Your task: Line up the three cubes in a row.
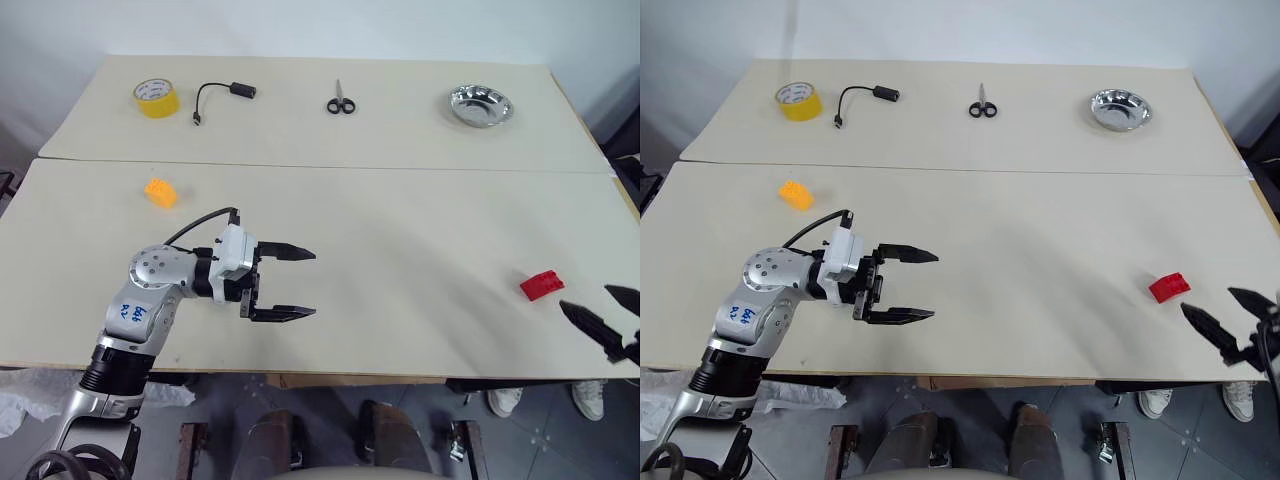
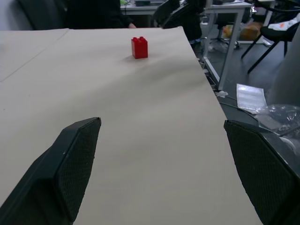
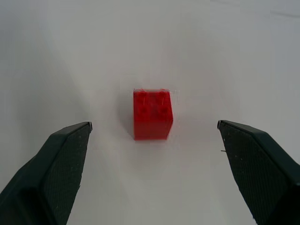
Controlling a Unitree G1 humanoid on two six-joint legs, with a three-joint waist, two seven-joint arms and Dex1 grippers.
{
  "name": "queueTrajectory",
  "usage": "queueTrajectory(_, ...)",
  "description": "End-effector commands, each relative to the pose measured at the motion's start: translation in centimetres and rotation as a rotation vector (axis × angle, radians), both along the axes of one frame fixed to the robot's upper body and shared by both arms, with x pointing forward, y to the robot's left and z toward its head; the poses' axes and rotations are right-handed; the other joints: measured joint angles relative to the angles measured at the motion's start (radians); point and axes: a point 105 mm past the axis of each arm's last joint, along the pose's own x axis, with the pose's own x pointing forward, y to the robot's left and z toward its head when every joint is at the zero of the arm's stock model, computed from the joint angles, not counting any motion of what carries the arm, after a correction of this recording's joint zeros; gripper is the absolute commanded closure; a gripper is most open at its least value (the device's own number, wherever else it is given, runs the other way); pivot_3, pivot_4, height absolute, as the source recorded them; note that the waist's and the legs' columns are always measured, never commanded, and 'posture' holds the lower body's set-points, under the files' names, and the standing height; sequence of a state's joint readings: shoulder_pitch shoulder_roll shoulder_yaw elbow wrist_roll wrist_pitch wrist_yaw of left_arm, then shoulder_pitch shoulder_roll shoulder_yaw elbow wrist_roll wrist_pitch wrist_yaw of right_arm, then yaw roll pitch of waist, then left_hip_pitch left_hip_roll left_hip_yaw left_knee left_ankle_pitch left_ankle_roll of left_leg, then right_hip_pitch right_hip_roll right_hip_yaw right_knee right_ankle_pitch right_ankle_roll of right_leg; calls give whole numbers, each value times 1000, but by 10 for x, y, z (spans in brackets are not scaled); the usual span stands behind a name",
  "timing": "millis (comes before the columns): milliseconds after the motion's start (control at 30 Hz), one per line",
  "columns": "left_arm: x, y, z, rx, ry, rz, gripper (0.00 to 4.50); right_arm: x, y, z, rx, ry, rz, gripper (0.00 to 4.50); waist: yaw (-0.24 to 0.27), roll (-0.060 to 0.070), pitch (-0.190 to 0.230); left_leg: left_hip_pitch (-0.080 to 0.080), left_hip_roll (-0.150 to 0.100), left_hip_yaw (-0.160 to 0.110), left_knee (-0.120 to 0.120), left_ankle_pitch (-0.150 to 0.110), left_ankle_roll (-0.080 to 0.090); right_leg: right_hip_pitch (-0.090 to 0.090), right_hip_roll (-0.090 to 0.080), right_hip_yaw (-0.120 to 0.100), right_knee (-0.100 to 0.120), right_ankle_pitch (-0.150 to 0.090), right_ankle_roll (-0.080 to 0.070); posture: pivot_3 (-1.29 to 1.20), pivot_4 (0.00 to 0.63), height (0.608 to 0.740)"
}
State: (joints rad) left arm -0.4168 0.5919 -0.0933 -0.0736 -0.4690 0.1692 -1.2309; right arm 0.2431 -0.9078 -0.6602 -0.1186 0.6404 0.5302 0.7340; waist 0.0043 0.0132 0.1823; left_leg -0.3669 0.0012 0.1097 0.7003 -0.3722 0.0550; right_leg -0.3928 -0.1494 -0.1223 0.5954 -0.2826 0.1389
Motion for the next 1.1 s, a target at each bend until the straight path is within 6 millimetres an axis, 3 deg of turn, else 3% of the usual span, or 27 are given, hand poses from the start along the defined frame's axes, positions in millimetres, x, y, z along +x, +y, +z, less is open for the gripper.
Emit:
queueTrajectory(33, -8, -4, 6, -12, -34, -23, 28, 17, -2, -4, -9, 82, -8, 0, 5, 0, 0, -1, 0, -1, 0, 0, 0, 0, 0, -1, 0, 0, 0, 0, 150, 740)
queueTrajectory(333, -13, -7, 2, 2, -42, -19, 28, 37, 0, -25, -34, 229, 22, 0, 23, 0, 0, -4, -2, -3, 0, 1, 1, 0, 0, -5, -1, 0, 1, 0, 150, 740)
queueTrajectory(500, -12, -3, 4, 9, -51, -2, 0, 37, 1, -26, -35, 238, 29, 1010, 20, 0, 0, -4, -1, -3, 0, 1, 1, 0, 0, -5, -1, 0, 1, 0, 150, 740)
queueTrajectory(700, -10, 1, 5, 18, -59, 11, 0, 31, 2, -28, -65, 239, 69, 3000, 21, 0, 0, -3, -1, -3, 0, 1, 1, 1, 0, -5, -1, 0, 1, 0, 150, 740)
queueTrajectory(833, -5, 14, 7, 31, -68, 58, 0, 40, 51, 4, -166, 69, 447, 2979, 16, 0, 0, -3, -1, -3, 0, 1, 1, 0, 1, -5, -1, 0, 1, 0, 150, 740)
queueTrajectory(933, -9, 27, 1, 71, -28, 64, 0, 46, 93, 9, -274, 127, 748, 2979, -6, 1, 0, -2, 0, -2, 0, 1, 0, 0, 2, -4, -1, 0, 1, 0, 150, 740)
queueTrajectory(1100, -11, 30, -2, 66, -22, 91, 0, 70, 159, 13, -365, 203, 1061, 2979, -15, 1, 1, -2, 1, -4, 0, 1, -1, 0, 2, -6, -1, 0, 0, 0, 150, 740)
